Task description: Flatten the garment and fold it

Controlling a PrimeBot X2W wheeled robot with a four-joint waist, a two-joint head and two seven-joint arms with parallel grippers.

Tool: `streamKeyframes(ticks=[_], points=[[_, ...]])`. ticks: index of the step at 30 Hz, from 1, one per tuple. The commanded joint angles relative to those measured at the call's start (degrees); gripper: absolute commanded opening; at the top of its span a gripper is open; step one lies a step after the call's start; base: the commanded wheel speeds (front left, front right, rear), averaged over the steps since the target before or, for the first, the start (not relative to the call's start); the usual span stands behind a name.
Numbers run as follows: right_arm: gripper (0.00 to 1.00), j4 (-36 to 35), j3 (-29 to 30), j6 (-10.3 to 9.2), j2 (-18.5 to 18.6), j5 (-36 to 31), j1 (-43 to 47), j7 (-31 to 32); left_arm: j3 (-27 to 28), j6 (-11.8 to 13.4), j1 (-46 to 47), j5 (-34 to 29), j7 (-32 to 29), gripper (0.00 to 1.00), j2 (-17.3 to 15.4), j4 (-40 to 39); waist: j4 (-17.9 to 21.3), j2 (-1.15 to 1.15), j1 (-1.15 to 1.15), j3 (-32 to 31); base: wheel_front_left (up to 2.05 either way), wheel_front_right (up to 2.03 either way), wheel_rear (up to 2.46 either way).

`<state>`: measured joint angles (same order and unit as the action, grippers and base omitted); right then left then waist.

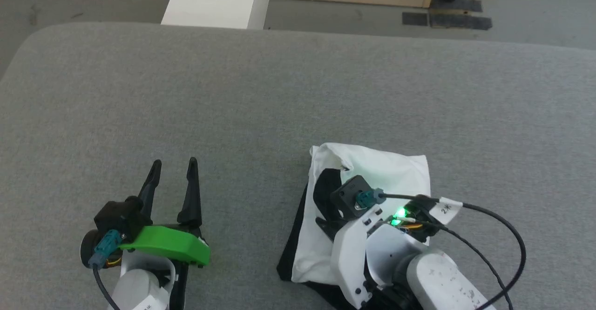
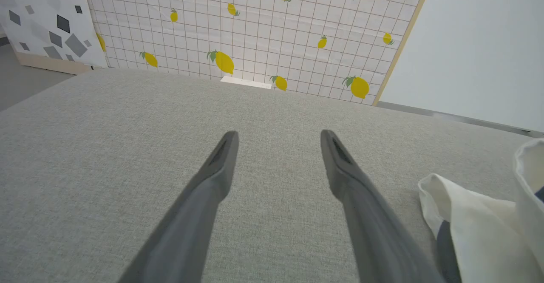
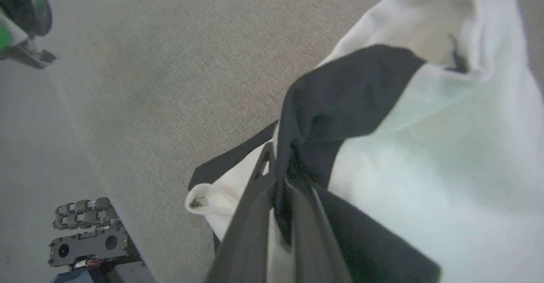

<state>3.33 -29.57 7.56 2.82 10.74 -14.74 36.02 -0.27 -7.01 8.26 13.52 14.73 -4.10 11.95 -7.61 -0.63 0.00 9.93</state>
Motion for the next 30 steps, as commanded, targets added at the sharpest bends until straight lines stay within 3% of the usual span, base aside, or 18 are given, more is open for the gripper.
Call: streamKeyframes(ticks=[1, 2, 3, 8, 12, 18, 24, 30], points=[[0.00, 1.68, -0.17, -0.08, 0.06, 1.00, -1.33, 0.10, 0.17, -0.26, 1.08, 0.11, 0.27, 1.00, 0.23, 0.07, -1.84, 0.63, 0.00, 2.03, 0.00, 0.00, 0.00], [0.36, 2.47, -0.27, -0.08, 0.06, 1.21, -1.85, -0.22, 0.20, -0.28, 1.16, 0.10, 0.27, 1.00, 0.27, 0.10, -2.02, 0.63, 0.00, 2.32, 0.00, 0.00, 0.00], [1.00, 3.31, -0.46, -0.08, 0.06, 1.68, -2.30, -0.69, 0.34, -0.30, 1.23, 0.09, 0.27, 1.00, 0.33, 0.14, -2.13, 0.63, 0.00, 2.48, 0.00, 0.00, 0.00], [1.00, 1.69, -0.30, -0.08, 0.06, 7.24, -2.60, -5.18, 1.25, -0.35, 0.93, -0.06, 0.27, 1.00, 0.49, 0.23, -1.62, 0.63, 0.00, 2.36, 0.00, 0.00, 0.00], [1.00, -5.54, 3.22, -0.08, 0.06, 11.32, -1.04, -14.25, 1.99, -0.38, 0.25, -0.42, 0.27, 1.00, 0.54, 0.13, -0.22, 0.63, 0.00, 1.03, 0.00, 0.00, 0.00], [1.00, -13.77, 18.17, -0.08, 0.06, 10.85, 7.70, -26.27, 2.38, -0.43, -0.99, -0.83, 0.27, 1.00, 0.29, -0.33, 1.93, 0.63, 0.00, -1.55, 0.00, 0.00, 0.00], [1.00, -11.21, 28.12, -0.08, 0.06, 12.68, 16.78, -27.20, 2.38, -0.45, -2.09, -0.82, 0.27, 1.00, -0.19, -0.46, 3.66, 0.63, 0.00, -3.02, 0.00, 0.00, 0.00], [1.00, -2.70, 26.65, -0.08, 0.06, 19.24, 18.51, -22.88, 2.13, -0.46, -2.56, -0.68, 0.27, 1.00, -0.40, -0.77, 4.06, 0.63, 0.00, -3.34, 0.00, 0.00, 0.00]])
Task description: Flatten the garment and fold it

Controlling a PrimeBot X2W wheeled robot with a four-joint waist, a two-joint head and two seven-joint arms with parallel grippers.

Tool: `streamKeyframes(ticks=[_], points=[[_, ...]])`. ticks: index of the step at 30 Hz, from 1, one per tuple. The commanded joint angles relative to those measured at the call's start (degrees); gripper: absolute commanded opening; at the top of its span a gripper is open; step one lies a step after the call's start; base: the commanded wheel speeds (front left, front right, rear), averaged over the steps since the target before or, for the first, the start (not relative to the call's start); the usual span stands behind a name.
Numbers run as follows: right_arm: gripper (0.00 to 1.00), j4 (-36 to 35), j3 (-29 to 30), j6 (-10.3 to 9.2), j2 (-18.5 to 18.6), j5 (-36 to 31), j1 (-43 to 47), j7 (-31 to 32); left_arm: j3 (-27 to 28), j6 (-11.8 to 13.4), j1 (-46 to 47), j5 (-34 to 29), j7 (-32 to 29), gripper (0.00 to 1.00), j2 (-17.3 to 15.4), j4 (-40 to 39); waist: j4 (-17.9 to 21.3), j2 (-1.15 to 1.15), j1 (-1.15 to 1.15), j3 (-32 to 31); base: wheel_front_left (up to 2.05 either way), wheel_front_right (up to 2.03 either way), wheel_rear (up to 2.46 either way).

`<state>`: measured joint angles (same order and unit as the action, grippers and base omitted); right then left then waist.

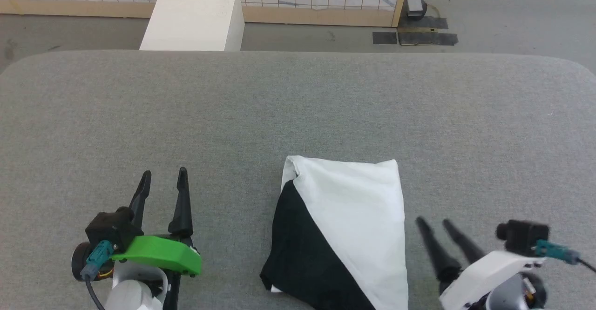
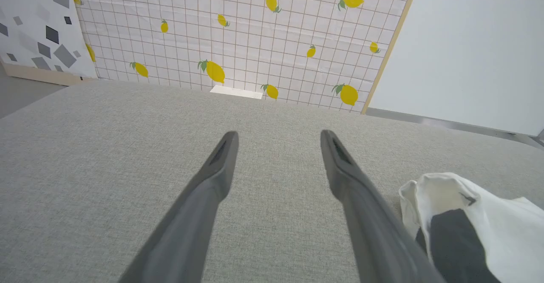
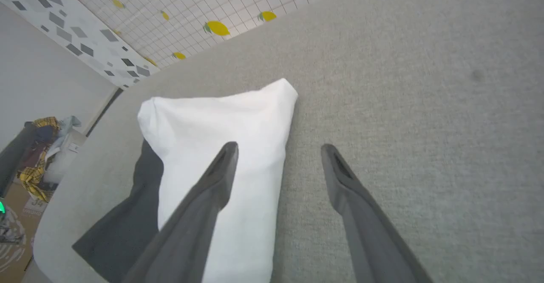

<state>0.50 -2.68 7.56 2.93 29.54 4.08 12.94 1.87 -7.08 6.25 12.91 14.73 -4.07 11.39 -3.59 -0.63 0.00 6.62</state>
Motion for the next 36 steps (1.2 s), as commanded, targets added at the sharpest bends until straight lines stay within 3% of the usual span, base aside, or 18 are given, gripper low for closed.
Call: streamKeyframes(ticks=[1, 12, 13, 14, 15, 16, 22, 26, 30, 36], points=[[1.00, 1.28, -0.80, -0.08, -0.05, 1.57, -0.63, 0.66, -0.08, -0.40, -0.51, -0.07, 0.27, 1.00, -0.43, -0.26, -0.04, 0.63, 0.00, 0.09, 0.00, 0.00, 0.00], [1.00, 14.62, -5.56, -0.08, -0.05, 2.16, -9.46, 8.37, -0.79, -0.40, 0.48, 0.11, 0.27, 1.00, -0.12, -0.44, -1.53, 0.63, 0.00, 2.16, 0.00, 0.00, 0.00], [0.72, 15.27, -5.67, -0.08, -0.05, 1.53, -9.80, 9.43, -0.77, -0.40, 0.49, 0.14, 0.27, 1.00, -0.08, -0.39, -1.58, 0.63, 0.00, 2.20, 0.00, 0.00, 0.00], [0.27, 15.82, -5.81, -0.08, -0.05, -0.49, -10.32, 11.64, -0.67, -0.40, 0.46, 0.21, 0.27, 1.00, 0.00, -0.32, -1.56, 0.63, 0.00, 2.26, 0.00, 0.00, 0.00], [0.05, 15.55, -5.94, -0.08, -0.05, -1.84, -10.52, 12.75, -0.56, -0.40, 0.41, 0.21, 0.27, 1.00, 0.03, -0.29, -1.43, 0.63, 0.00, 2.25, 0.00, 0.00, 0.00], [0.00, 15.11, -5.97, -0.08, -0.05, -3.19, -10.67, 13.56, -0.38, -0.40, 0.31, 0.22, 0.27, 1.00, 0.05, -0.30, -1.23, 0.63, 0.00, 2.19, 0.00, 0.00, 0.00], [0.00, 7.40, -8.00, -0.08, 0.12, -20.38, -13.61, 21.72, 1.39, -0.40, -0.29, 0.08, 0.27, 1.00, 0.07, -1.53, 2.45, 0.63, 0.00, 2.93, 0.00, 0.00, 0.00], [0.00, 2.67, -14.53, -0.08, 8.34, -29.37, -18.62, 27.06, 2.14, -0.40, 0.15, -0.36, 0.27, 1.00, -0.03, -2.91, 6.71, 0.63, 0.00, 4.53, 0.00, 0.00, 0.00], [0.00, 1.99, -17.52, -0.08, 17.50, -29.73, -23.71, 28.52, 2.17, -0.40, 1.00, -1.10, 0.27, 1.00, 0.09, -4.47, 11.13, 0.63, 0.00, 6.53, 0.00, 0.00, 0.00], [0.00, 6.45, -15.88, -0.08, 25.04, -28.85, -29.83, 25.50, 1.76, -0.38, 3.03, -2.47, 0.27, 1.00, 0.03, -6.24, 17.07, 0.63, 0.00, 11.23, 0.00, 0.00, 0.00]])
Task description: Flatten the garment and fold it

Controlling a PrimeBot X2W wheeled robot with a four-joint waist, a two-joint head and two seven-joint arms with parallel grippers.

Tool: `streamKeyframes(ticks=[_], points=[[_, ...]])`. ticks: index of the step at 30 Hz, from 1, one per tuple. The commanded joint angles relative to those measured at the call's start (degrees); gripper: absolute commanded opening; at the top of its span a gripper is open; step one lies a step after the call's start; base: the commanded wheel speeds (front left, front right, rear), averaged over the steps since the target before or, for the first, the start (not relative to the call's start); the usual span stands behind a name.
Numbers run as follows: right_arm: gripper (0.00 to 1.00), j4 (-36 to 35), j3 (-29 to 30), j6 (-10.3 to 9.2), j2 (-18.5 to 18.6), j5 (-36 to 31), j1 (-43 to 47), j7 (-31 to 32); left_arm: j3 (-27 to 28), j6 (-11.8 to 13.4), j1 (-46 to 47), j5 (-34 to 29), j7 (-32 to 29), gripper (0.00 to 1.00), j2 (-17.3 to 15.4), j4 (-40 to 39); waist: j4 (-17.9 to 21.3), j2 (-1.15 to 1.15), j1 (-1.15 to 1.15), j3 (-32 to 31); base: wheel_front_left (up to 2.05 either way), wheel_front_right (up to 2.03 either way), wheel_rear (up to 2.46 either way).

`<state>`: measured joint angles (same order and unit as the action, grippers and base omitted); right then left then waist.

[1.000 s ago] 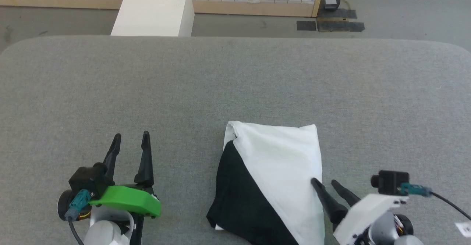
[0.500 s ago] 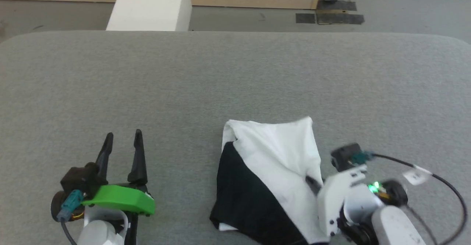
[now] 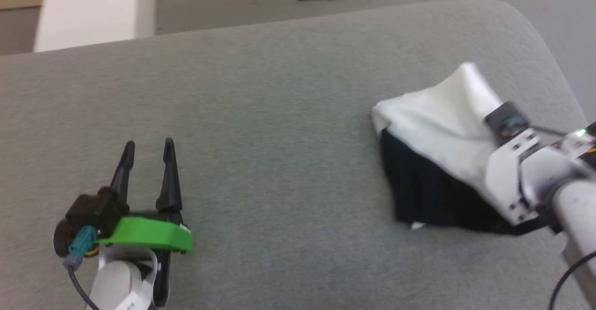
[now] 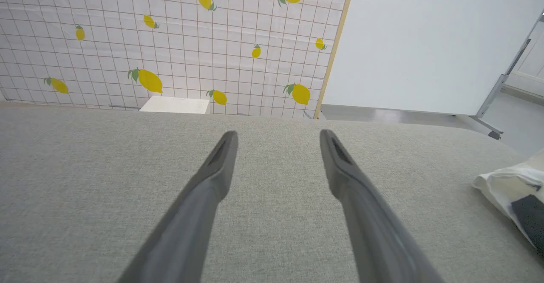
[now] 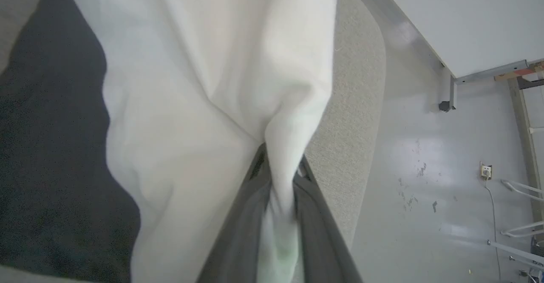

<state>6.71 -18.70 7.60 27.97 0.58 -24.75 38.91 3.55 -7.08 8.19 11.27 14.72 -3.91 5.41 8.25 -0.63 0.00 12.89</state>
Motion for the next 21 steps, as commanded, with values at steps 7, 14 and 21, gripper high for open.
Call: streamKeyframes(ticks=[7, 14, 21], points=[[0.00, 10.38, 7.13, -0.11, 0.43, -3.61, -8.25, -7.59, -0.56, -0.39, 5.30, -2.26, 0.28, 1.00, -3.51, -1.30, 9.22, 0.63, 0.00, 12.12, 0.00, 0.00, 0.00], [0.00, 18.52, 16.08, -0.11, -2.07, -8.26, -13.15, -15.05, -1.49, -0.39, 8.59, -2.49, -0.39, 1.00, -5.80, -2.38, 8.49, 0.63, 0.00, 16.73, 0.00, 0.00, 0.00], [0.00, 24.37, 24.22, -0.11, -5.64, -13.53, -16.83, -19.49, -2.08, -0.25, 9.37, -2.45, -1.30, 1.00, -6.65, -2.88, 6.91, 0.63, 0.00, 18.32, 0.00, 0.00, 0.00]])
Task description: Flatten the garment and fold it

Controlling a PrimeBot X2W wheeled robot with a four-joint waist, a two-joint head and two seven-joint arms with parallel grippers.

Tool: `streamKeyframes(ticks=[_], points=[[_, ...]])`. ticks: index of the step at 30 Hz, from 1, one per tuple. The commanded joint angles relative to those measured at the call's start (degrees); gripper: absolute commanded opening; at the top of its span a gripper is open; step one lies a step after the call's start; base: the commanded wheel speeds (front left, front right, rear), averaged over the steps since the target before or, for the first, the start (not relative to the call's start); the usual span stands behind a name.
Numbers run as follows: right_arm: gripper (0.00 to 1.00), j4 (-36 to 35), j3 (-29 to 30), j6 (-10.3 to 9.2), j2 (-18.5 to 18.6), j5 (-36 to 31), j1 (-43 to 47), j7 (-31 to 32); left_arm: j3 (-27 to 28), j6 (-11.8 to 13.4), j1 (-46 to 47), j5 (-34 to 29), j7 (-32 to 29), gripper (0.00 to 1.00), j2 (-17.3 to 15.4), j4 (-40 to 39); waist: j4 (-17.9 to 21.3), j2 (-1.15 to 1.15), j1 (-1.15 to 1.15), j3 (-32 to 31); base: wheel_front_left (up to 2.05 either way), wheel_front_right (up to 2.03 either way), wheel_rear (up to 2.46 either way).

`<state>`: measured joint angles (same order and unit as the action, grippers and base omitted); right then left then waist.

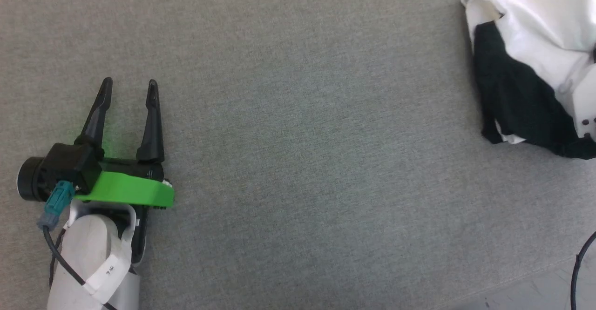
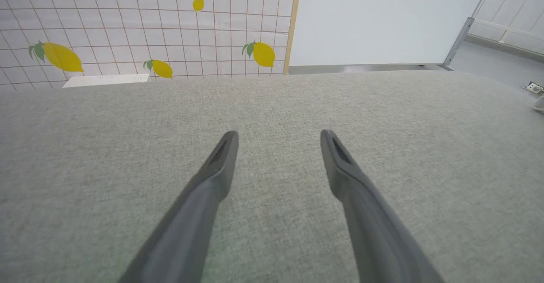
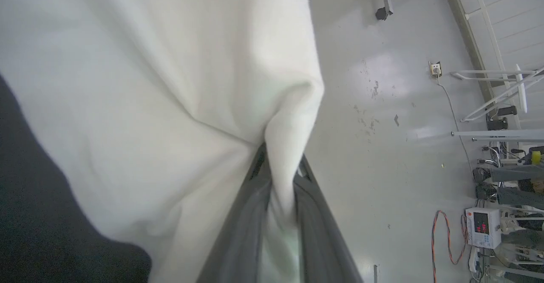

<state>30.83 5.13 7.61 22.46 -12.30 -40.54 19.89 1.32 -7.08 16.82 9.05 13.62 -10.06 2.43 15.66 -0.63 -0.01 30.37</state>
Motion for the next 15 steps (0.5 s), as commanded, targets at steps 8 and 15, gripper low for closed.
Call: streamKeyframes(ticks=[8, 15], points=[[1.00, 3.17, 6.67, -0.12, -2.72, -5.16, -1.60, -7.32, -0.32, 0.22, -0.45, 0.61, 0.30, 1.00, 0.49, 2.02, -2.22, 0.63, 0.01, -3.56, 0.00, 0.00, 0.00], [1.00, 2.34, 9.14, -0.12, -5.45, -0.78, 2.07, -14.33, -0.60, 0.84, -3.80, 1.91, 1.10, 1.00, 2.94, 5.38, -5.02, 0.63, 0.01, -13.64, 0.00, 0.00, 0.00]])
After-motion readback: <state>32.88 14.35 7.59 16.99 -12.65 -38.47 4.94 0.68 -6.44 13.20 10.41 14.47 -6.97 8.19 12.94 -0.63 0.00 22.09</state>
